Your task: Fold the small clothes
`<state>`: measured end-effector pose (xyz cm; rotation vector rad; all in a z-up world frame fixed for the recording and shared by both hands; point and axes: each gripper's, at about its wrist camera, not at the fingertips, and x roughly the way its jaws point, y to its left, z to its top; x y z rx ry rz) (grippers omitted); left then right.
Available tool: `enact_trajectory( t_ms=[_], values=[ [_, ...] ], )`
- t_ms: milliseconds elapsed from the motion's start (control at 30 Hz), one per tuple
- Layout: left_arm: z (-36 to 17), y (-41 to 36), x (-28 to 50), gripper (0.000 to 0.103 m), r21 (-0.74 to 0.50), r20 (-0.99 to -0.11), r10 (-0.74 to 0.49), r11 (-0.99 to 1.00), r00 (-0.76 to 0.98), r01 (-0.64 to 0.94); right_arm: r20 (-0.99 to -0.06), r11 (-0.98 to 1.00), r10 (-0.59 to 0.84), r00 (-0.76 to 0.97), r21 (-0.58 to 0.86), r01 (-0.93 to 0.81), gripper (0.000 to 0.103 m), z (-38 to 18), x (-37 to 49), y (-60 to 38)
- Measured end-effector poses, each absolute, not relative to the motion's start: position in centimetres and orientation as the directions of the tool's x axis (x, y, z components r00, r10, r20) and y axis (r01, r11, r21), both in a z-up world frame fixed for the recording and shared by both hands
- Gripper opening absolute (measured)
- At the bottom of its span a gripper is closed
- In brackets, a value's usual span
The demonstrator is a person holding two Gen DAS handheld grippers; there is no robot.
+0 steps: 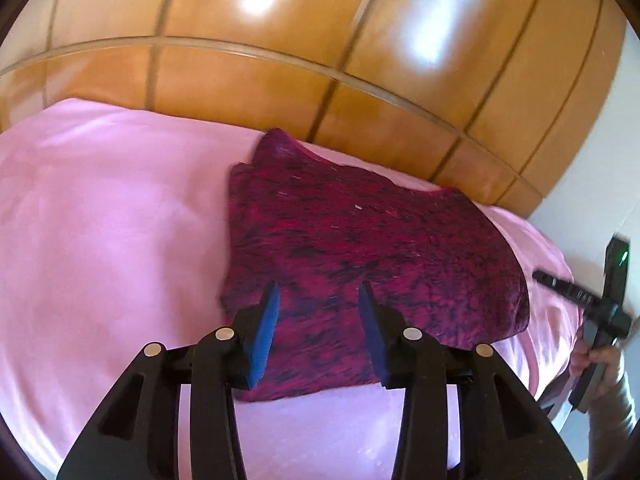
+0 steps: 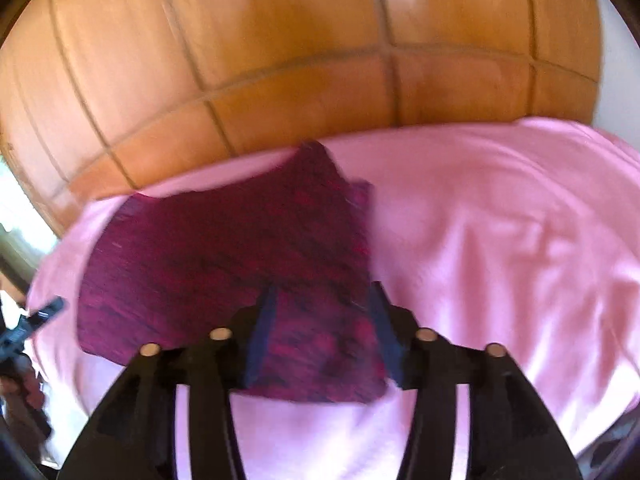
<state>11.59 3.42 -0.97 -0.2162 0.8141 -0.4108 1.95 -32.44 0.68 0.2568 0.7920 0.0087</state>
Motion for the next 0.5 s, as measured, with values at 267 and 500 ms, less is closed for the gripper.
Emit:
enact_trajectory(
  t_ms=[267, 500],
  values=[
    [-3.8, 0.5, 15.9, 0.039, -0.228, -0.77, -0.311, 0.95, 0.558, 0.214, -0.743, 0.979, 0.188, 0.642, 0.196, -0.059, 0.055, -1.4, 8.1, -24.8],
    [-1.6, 4.2, 18.1, 0.039, -0.356, -0.699, -0.377, 0.92, 0.608, 0.161, -0.782, 0.995, 0.091, 0.617, 0.092, -0.031, 0.058, -4.4, 12.6, -23.9]
  ],
)
